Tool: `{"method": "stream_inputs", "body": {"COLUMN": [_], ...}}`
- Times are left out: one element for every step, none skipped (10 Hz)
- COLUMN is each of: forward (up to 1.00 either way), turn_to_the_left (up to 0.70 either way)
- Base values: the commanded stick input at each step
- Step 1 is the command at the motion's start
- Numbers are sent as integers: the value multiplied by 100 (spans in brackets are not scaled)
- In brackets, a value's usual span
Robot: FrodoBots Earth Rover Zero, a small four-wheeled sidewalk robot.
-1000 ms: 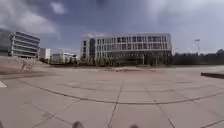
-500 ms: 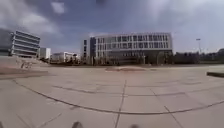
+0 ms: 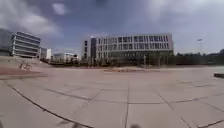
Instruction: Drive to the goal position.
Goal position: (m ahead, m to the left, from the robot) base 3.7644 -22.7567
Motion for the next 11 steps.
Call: {"method": "stream_inputs", "body": {"forward": [70, 70, 70, 70, 70, 70, 70, 70, 70, 70, 70], "turn_to_the_left": [-1, -1, -1, -1, -1, -1, -1, -1, -1, -1, -17]}}
